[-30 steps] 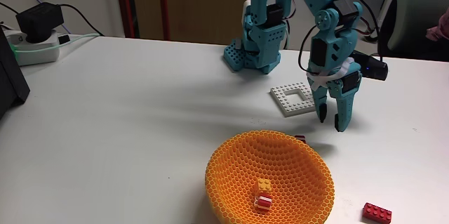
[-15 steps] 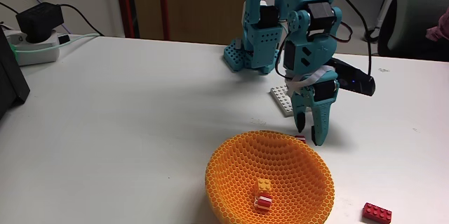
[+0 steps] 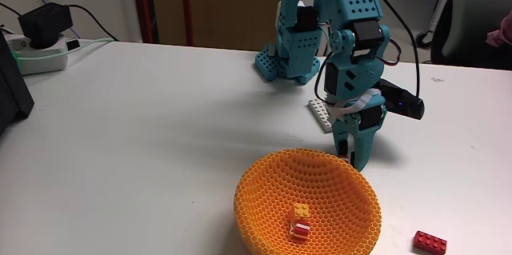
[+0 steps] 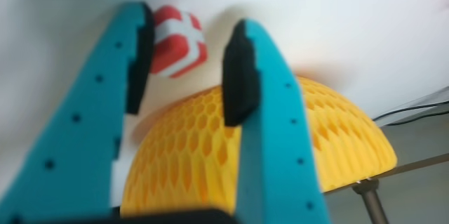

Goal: Pick only small cubed objects and place them into the bowl

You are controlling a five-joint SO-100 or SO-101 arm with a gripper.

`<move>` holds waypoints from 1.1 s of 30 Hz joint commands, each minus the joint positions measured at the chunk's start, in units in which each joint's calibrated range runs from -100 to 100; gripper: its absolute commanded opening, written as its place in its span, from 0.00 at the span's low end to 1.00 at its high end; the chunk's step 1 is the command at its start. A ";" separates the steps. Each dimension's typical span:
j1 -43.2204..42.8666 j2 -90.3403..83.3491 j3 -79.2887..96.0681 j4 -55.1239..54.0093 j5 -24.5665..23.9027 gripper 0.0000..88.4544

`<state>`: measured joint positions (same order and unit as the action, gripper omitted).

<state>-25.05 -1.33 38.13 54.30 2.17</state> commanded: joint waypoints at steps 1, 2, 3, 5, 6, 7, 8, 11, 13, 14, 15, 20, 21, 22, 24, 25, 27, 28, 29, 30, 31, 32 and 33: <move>1.56 0.67 -0.24 -0.69 0.68 0.12; 1.84 0.76 -0.24 -0.69 0.83 0.11; 1.94 0.85 -0.24 -0.69 0.98 0.10; 2.22 1.14 -0.24 -0.78 1.22 0.08; 2.31 1.14 -0.24 -0.78 1.32 0.07; 2.40 1.14 -0.24 -0.78 1.37 0.06; 2.49 1.14 -0.14 -0.69 1.42 0.06; 2.49 0.85 -0.14 -0.35 1.42 0.03; 2.40 -0.47 -0.14 0.26 1.27 0.03; 2.22 -1.80 -0.14 1.04 1.12 0.03; 1.84 -3.41 -0.14 2.00 1.03 0.04; 1.56 -9.09 -0.04 5.48 0.93 0.17; 2.22 -9.18 0.05 5.30 0.88 0.18; 2.96 -9.09 0.34 4.87 0.88 0.20; 4.17 -9.09 0.63 4.43 0.68 0.24; 4.55 -9.09 0.53 4.43 0.59 0.25; 5.66 -8.62 0.53 3.56 0.78 0.26; 6.41 -8.05 0.53 3.13 1.03 0.26; 7.25 -7.48 0.53 2.61 1.32 0.26; 8.09 -6.91 0.53 2.09 1.61 0.25; 8.83 -6.44 0.53 1.65 1.81 0.25; 9.30 -5.87 0.53 1.31 1.95 0.25; 9.58 -5.40 0.53 0.96 2.05 0.25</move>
<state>-16.63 -6.74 38.92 56.30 3.83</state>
